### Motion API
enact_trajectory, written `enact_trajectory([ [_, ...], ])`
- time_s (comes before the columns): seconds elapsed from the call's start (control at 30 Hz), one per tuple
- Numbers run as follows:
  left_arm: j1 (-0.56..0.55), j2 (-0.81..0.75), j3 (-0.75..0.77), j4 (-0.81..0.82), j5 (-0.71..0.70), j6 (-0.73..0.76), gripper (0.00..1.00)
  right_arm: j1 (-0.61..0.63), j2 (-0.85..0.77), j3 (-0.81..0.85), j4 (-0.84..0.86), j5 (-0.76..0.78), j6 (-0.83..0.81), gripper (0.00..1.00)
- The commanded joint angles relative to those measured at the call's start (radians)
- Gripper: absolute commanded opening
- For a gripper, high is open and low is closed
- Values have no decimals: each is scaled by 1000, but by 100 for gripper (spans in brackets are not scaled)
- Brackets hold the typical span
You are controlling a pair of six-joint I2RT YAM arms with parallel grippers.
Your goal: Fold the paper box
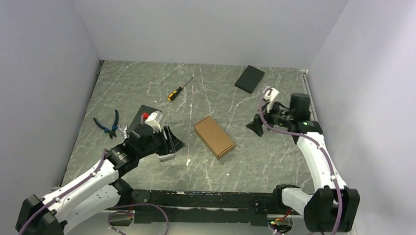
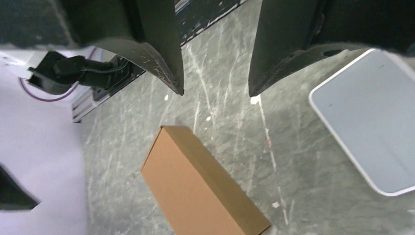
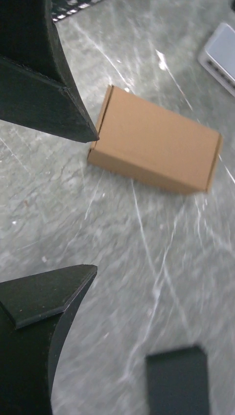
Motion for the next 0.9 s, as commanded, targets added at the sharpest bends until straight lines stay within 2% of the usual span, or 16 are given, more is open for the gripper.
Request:
enact_trajectory([
  [0.0,3,-89,161,-243,-70,88,57,-145,-116,-48,150,37,242,100],
  [0.1,3,-157,286,-405,-190,155,74,-194,-191,-29,116,250,401,100],
  [0.2,3,-200,382,-520,-276,238,98,-229,-257,-12,44,273,390,100],
  [0.3,4,-222,461,-595,-331,308,100,-247,-319,-44,75,311,440,100],
  [0.4,4,-222,537,-671,-384,367,100,-251,-329,-49,113,453,596,100],
  [0.5,3,-229,581,-719,-402,400,100,-252,-336,-29,114,504,653,100],
  [0.7,3,-261,562,-726,-360,396,99,-258,-352,-3,107,459,621,100],
  [0.87,3,-303,529,-721,-369,404,100,-280,-398,-56,168,403,631,100],
])
